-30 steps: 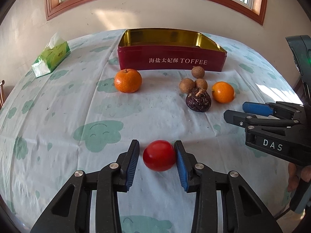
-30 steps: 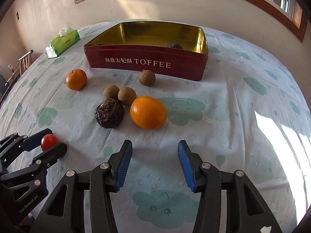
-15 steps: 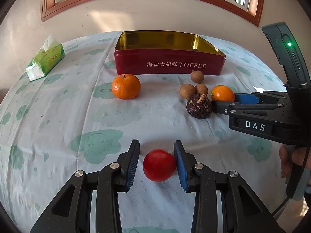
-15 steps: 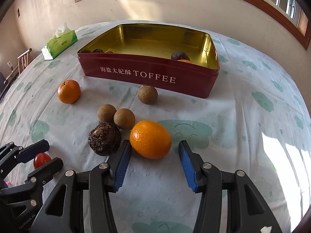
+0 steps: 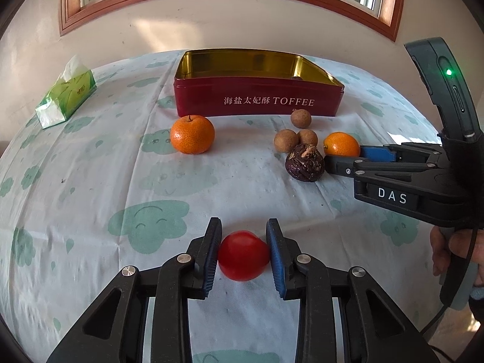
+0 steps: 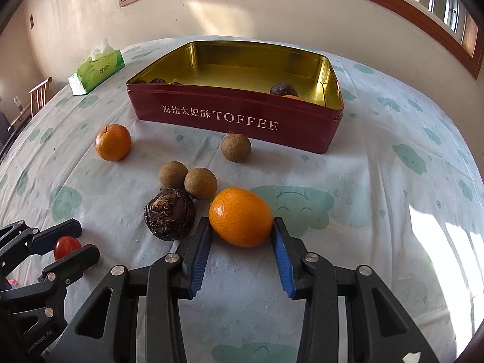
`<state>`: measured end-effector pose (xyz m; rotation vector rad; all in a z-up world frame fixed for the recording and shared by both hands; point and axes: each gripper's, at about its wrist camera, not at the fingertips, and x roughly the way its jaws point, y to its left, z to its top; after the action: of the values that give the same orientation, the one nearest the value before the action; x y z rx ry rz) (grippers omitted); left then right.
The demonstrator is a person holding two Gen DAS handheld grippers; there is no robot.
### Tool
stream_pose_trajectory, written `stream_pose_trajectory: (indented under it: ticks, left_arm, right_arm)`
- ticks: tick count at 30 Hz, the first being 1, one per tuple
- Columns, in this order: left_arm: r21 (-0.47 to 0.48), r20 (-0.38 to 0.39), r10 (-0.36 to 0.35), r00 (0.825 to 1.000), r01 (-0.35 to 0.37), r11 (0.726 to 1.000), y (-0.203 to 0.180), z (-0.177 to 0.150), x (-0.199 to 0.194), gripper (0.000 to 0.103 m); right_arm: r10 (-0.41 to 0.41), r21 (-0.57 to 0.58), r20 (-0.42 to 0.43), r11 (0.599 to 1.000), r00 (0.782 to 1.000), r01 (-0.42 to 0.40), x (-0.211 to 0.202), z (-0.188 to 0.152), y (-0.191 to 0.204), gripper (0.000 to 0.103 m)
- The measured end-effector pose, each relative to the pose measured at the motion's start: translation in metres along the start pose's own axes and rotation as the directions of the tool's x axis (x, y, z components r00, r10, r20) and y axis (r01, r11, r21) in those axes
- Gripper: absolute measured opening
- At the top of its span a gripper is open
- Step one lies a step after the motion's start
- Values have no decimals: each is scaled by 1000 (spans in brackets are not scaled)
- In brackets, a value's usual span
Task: Organize fruits
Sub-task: 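Grasp the red tomato with the left gripper while the right grasps the orange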
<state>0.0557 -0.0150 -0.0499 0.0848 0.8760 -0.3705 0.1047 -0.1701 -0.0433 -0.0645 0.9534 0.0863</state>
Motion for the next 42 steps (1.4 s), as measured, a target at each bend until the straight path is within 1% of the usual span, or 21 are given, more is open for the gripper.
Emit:
stream_pose_trajectory:
  ticks: [2, 4, 6, 9, 13, 16, 18, 19, 30, 37, 42]
  left_arm:
    - [15, -6, 1, 1000, -1, 1000, -1, -1, -1, 33]
    - [5, -7, -3, 1000, 3, 1000, 0, -4, -3, 35]
    - [5, -7, -9, 1000, 9, 1000, 0, -6, -5, 40]
    - [25, -8, 4, 1000, -4, 1000, -3, -9, -7, 45]
    - [30, 2, 23, 1000, -23, 999, -7, -12, -8, 45]
    - [24, 7, 26, 1000, -26, 999, -6, -12, -9, 41]
    - [22, 9, 18, 1000, -18, 1000, -5, -11, -9, 34]
    - [18, 8, 12, 1000, -12, 1000, -4, -11, -10, 32]
    - [5, -2, 21, 1000, -21, 1000, -1, -6, -9, 32]
    - [-11, -3, 44, 999, -44, 999, 3, 8, -6, 32]
    - [-28, 6, 39, 999, -39, 999, 5, 19, -4, 32]
  right_arm:
    - [4, 4, 1, 1000, 1000, -4, 0, -1, -1, 37]
    - [4, 7, 2, 1000, 1000, -4, -1, -1, -1, 37]
    - [7, 11, 5, 1000, 1000, -7, -1, -2, -1, 38]
    - [6, 8, 7, 1000, 1000, -6, -2, -2, 0, 38]
    - [5, 6, 4, 1000, 1000, -5, -2, -3, 0, 38]
    - [3, 2, 4, 1000, 1000, -3, -3, -4, 2, 37]
    - [-1, -3, 6, 1000, 1000, 1, -4, -6, 3, 37]
    - [0, -1, 6, 1000, 1000, 0, -4, -6, 3, 37]
    - [6, 5, -5, 1000, 1000, -6, -6, -8, 1, 37]
    - [9, 24, -19, 1000, 1000, -8, -9, -7, -4, 37]
    - [13, 35, -30, 999, 999, -12, -9, -7, -9, 37]
